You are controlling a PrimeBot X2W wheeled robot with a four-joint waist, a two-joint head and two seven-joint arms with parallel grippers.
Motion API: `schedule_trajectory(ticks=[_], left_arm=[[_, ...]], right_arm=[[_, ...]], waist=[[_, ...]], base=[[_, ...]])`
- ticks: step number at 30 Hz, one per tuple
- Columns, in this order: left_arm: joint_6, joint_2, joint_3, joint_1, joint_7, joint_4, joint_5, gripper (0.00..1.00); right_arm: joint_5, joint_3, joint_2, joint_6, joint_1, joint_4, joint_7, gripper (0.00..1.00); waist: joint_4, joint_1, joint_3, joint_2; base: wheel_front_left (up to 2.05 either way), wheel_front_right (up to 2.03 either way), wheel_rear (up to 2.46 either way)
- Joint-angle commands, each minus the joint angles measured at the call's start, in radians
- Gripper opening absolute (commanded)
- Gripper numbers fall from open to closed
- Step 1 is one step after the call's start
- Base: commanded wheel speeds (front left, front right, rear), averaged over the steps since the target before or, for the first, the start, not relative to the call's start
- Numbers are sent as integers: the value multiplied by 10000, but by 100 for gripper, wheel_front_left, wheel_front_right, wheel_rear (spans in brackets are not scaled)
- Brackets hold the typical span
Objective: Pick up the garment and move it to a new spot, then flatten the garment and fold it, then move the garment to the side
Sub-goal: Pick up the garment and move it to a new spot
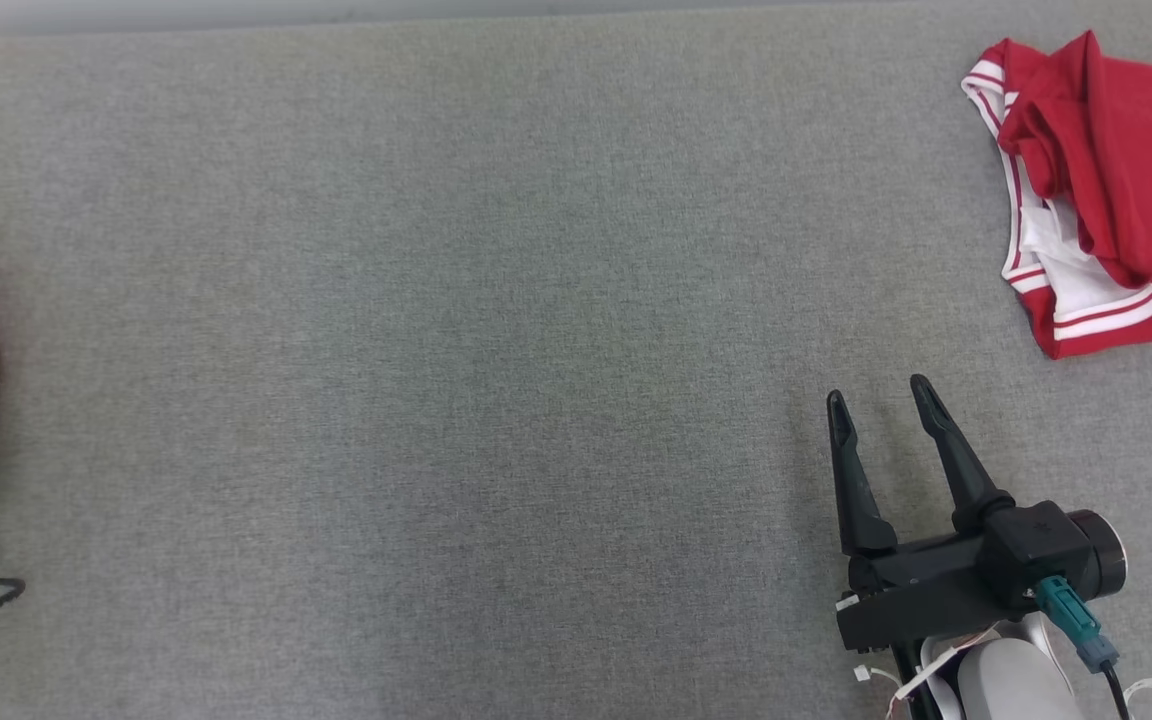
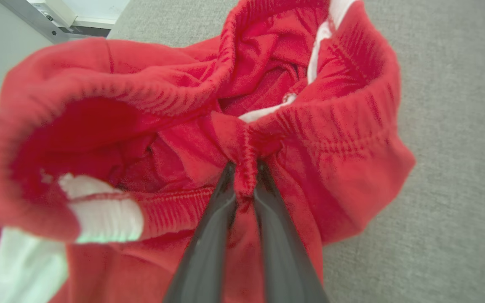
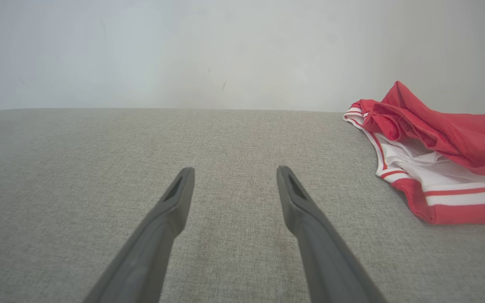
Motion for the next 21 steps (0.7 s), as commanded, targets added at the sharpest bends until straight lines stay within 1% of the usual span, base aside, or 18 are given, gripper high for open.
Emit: schedule_trajectory(ticks=[1, 8, 12, 13, 16, 21], left_arm=[[-7, 33, -35, -32, -247, -69, 40, 0], [-148, -29, -688, -530, -1896, -1059, 411, 0], [-192, -208, -1295, -977, -2574, -2059, 558, 0], [-189, -222, -1560, -1098, -2686, -2379, 607, 0], [-198, -402, -2283, -1293, -2792, -3462, 308, 0], [-186, -227, -3398, -1474, -2557, -5594, -248, 0]], right_arm=[[-31, -36, 17, -27, 53, 40, -11, 100], [-64, -201, 15, -27, 318, 219, -11, 100], [-11, -179, 12, -27, 471, 313, -13, 100], [39, -154, 12, -27, 491, 329, -11, 100], [143, -138, 12, -27, 611, 448, -11, 100], [360, -45, 14, -27, 667, 593, -11, 100]], waist=[[58, 0, -101, 0], [376, 0, -714, 0], [536, 0, -1124, 0], [545, 0, -1209, 0], [551, 0, -1484, 0], [253, 0, -1819, 0]], base=[[0, 0, 0], [0, 0, 0], [0, 0, 0], [0, 0, 0], [0, 0, 0], [0, 0, 0]])
